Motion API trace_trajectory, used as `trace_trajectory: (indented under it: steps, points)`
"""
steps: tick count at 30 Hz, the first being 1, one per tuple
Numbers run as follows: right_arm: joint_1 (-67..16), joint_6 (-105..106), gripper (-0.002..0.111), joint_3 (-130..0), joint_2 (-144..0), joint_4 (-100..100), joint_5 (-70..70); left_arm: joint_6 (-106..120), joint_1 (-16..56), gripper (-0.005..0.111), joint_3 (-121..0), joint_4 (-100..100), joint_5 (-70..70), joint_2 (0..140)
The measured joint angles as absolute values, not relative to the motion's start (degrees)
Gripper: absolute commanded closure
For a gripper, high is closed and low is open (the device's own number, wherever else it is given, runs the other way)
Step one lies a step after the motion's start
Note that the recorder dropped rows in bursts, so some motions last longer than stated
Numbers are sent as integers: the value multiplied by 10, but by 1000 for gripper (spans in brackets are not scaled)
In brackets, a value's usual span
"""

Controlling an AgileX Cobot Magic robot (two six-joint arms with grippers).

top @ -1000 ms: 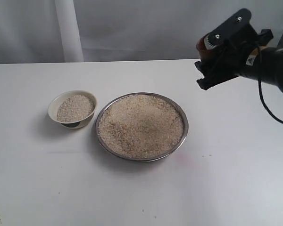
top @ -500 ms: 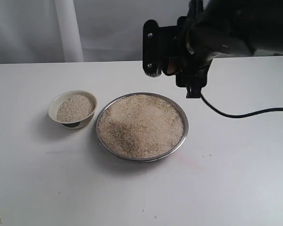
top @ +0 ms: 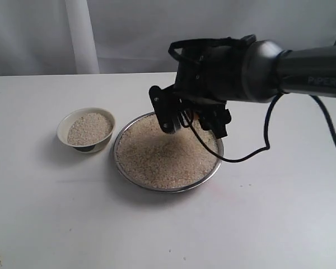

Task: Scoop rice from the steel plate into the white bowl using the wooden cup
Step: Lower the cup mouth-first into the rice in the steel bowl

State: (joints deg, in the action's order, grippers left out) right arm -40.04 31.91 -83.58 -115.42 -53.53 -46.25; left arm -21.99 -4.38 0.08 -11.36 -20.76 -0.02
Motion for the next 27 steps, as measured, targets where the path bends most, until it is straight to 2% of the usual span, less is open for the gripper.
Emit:
trace_trajectory:
  steps: [21, 27]
  points:
    - [-400, 371, 108, -837, -1239, -575, -468, -220, -44, 107, 1, -114, -208, 0]
    - [-404, 372, 108, -871, -1266, -577, -477, -220, -44, 107, 1, -114, -208, 0]
